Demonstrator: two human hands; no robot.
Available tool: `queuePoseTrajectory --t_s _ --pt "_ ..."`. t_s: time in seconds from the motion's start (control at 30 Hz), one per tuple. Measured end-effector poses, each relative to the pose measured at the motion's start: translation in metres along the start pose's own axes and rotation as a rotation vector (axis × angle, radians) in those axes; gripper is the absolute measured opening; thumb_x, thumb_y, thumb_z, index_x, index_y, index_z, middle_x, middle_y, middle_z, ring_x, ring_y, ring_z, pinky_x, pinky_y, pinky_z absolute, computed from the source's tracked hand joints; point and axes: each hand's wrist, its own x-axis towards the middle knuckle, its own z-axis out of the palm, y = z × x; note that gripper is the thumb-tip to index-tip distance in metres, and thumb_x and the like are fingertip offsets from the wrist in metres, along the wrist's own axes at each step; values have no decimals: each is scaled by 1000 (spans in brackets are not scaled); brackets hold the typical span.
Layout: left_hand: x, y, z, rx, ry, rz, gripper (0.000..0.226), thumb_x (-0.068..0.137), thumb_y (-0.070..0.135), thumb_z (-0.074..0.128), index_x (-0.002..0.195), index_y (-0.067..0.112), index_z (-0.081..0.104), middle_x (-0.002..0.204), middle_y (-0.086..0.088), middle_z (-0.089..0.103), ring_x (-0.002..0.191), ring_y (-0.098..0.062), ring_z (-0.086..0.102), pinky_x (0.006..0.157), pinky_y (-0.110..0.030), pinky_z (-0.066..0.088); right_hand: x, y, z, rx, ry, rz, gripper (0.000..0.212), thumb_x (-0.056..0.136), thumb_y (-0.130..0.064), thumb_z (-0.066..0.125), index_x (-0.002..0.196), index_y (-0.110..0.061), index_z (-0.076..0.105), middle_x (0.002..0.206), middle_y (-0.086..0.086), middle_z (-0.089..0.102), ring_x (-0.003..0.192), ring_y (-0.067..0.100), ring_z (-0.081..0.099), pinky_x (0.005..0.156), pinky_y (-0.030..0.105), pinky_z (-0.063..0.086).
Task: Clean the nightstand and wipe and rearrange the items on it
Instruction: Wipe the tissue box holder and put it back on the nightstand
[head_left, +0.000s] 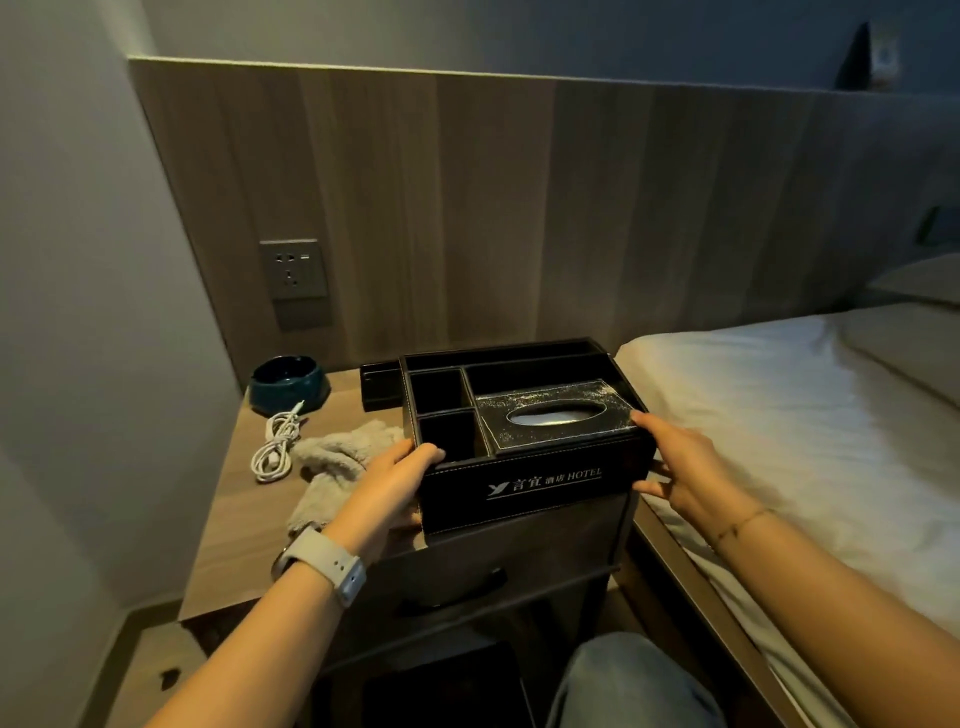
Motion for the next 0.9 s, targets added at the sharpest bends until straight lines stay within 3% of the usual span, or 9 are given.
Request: queuePoseTrajectory --t_s 0.07,0.13,0.23,0.33,0.4,0.47,0.63,0.73,0.9 --pt "11 -5 -4 100 23 6 53 90 49 54 132 17 52 134 1 51 120 -20 51 99 -39 42 -1 -2 3 -2 12 -16 10 90 -26 63 95 -18 62 88 -1 59 91 19 58 94 50 50" --pt "13 -7 -7 188 1 21 79 83 68 51 145 20 39 149 2 38 136 -22 37 112 -41 32 -2 -2 6 -5 11 -34 8 91 -27 62 92 -19 61 86 -3 59 80 13 55 93 46 50" --pt "7 -8 -18 179 54 141 63 83 68 48 125 24 59 127 -5 60 119 -24 53 101 -45 43 -6 3 8 9 -24 -64 8 93 -26 59 89 -19 61 84 -2 62 76 12 58 84 36 53" --pt "9 -15 -46 353 380 378 29 92 42 53 108 22 64 101 -5 65 98 -18 60 89 -45 49 -15 21 5 127 -49 -169 16 94 -21 57 107 -16 65 95 -1 70 78 6 68 56 18 52" --pt "20 -24 -70 695 527 348 35 89 43 56 120 26 59 116 -1 58 115 -25 51 95 -45 45 -22 39 4 198 35 -227 32 92 -20 60 124 -19 59 114 -2 66 98 10 66 71 23 53" --pt "28 -35 -81 901 435 171 51 87 46 58 133 26 49 137 -5 44 130 -31 36 103 -47 35 -33 56 8 231 130 -241 37 90 -18 63 126 -22 57 123 -3 60 109 12 59 88 32 50" --pt "26 -58 -86 698 364 309 30 84 15 68 113 15 61 119 -8 50 111 -26 52 87 -26 36 -68 100 39 35 -71 -210 12 90 -21 63 99 -20 70 97 1 69 91 13 63 74 27 50" --pt "10 -56 -102 600 440 421 20 87 14 65 106 18 64 109 -1 56 101 -17 55 82 -27 39 -77 114 53 -190 -214 -278 26 96 -27 52 88 -14 73 68 0 64 66 8 60 67 18 47" --pt "-36 -40 -128 494 431 517 23 84 11 68 100 26 68 96 14 61 88 4 54 78 -14 40 -81 120 70 -479 -544 -138 23 97 -3 47 115 -10 58 67 7 56 57 13 56 52 16 49"
